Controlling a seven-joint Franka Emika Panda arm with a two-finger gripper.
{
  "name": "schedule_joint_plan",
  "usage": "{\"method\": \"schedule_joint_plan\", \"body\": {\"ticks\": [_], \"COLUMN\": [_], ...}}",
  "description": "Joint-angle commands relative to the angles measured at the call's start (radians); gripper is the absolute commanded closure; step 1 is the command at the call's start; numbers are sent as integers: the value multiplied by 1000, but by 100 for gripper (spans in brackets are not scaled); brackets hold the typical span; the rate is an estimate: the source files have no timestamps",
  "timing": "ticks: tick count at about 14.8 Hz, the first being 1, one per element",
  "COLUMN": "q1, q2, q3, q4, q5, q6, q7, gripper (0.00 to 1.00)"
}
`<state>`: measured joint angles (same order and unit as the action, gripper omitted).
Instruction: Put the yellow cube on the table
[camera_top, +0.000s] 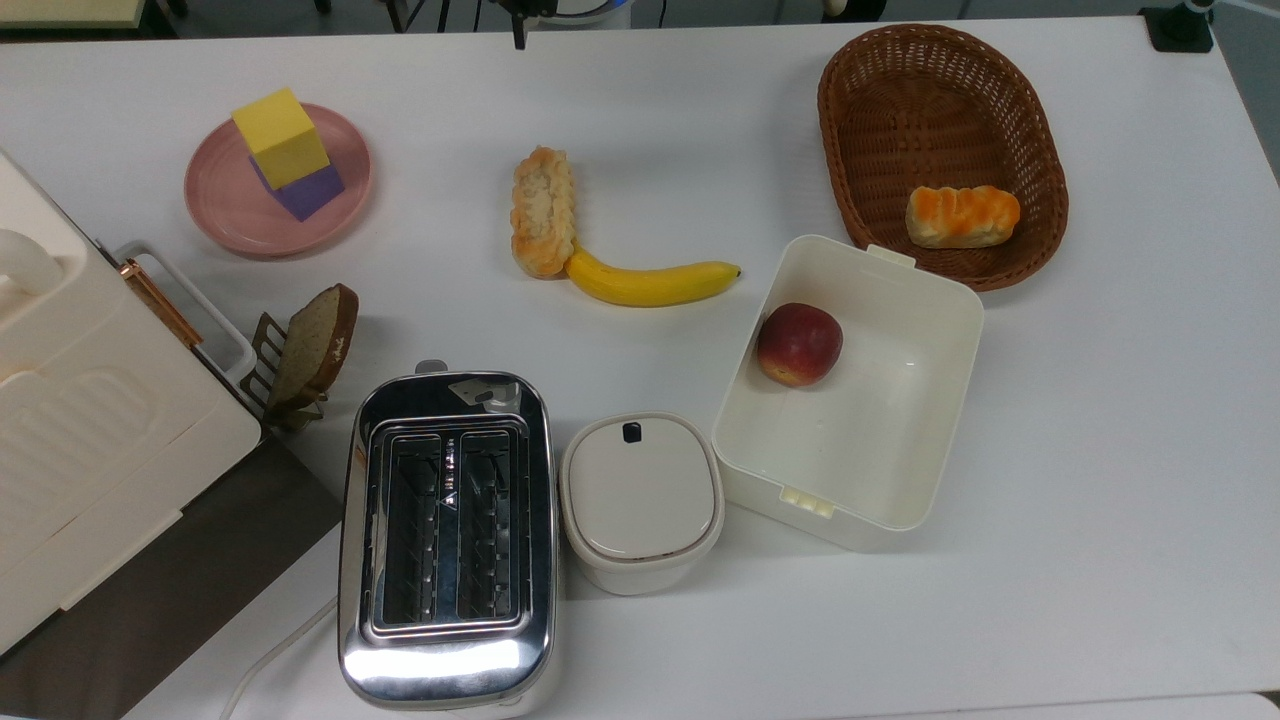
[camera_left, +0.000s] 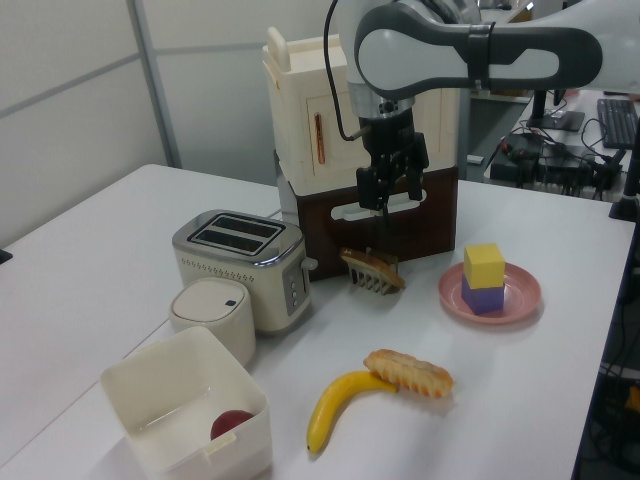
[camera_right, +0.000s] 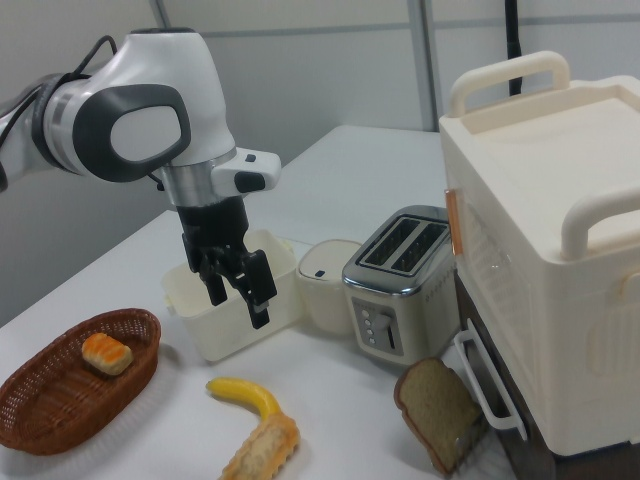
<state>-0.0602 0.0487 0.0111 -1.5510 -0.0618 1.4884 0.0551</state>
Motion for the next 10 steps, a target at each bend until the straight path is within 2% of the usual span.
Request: {"method": "schedule_joint_plan", "body": {"ticks": [1, 10], "q1": [10, 0], "q2": [12, 10], "q3": [3, -2], "q4": [-4, -1], "q5": [-6, -1], "q6": [-11, -19], "q7": [2, -4], "gripper": [0, 0]}}
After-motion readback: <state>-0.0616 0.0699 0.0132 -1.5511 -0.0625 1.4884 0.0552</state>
